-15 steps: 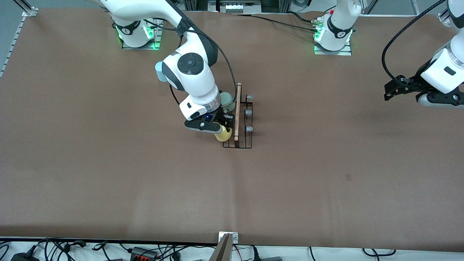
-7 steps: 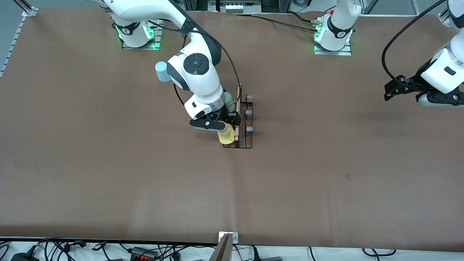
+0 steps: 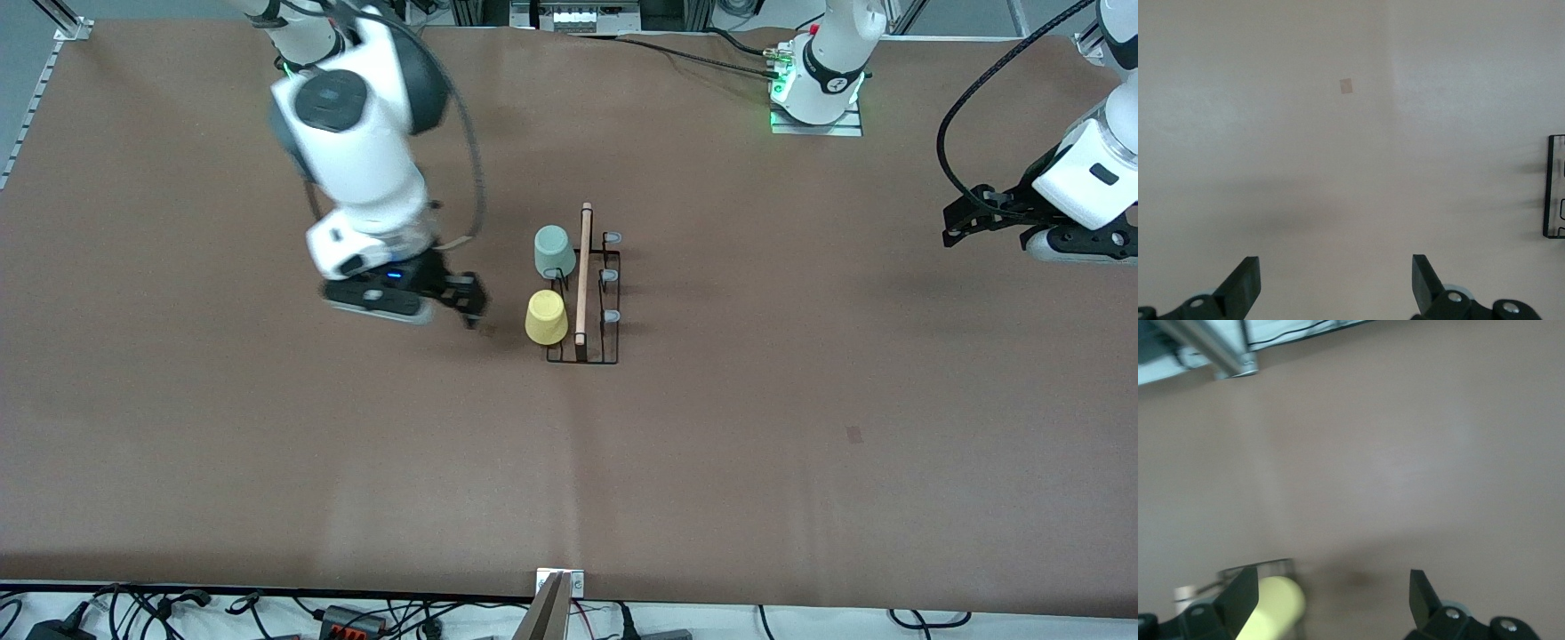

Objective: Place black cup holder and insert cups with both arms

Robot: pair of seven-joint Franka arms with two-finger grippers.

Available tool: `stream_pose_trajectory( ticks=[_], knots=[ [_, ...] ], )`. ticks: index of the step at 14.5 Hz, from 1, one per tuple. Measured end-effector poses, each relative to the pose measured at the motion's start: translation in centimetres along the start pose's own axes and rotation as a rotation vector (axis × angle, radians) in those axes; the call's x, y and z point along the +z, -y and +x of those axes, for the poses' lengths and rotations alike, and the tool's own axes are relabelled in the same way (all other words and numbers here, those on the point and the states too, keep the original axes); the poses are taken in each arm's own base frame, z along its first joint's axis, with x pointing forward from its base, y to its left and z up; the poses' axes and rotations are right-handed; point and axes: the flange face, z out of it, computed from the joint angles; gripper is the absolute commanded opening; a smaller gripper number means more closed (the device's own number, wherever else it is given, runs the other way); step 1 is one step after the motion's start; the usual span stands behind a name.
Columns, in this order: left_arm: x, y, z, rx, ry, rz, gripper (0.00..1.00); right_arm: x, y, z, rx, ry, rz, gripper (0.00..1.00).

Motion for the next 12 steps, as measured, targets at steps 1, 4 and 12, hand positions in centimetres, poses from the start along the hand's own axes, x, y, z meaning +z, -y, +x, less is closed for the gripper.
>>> stream_pose_trajectory(
  ticks=[1,4,12],
  knots=[
    [0.0,0.0,0.0,0.0,0.0,0.0,1.0,-1.3,-3.7,1.5,-0.027,0.013,-0.043,1.0],
    [0.0,0.0,0.0,-0.001,0.0,0.0,1.0,-4.4,-14.6,5.8,-0.092,0.061,-0.103,1.0],
    [0.0,0.0,0.0,-0.001,0.0,0.0,1.0,-10.6,-31.2,9.9,-0.017,0.221,-0.092,1.0]
  ],
)
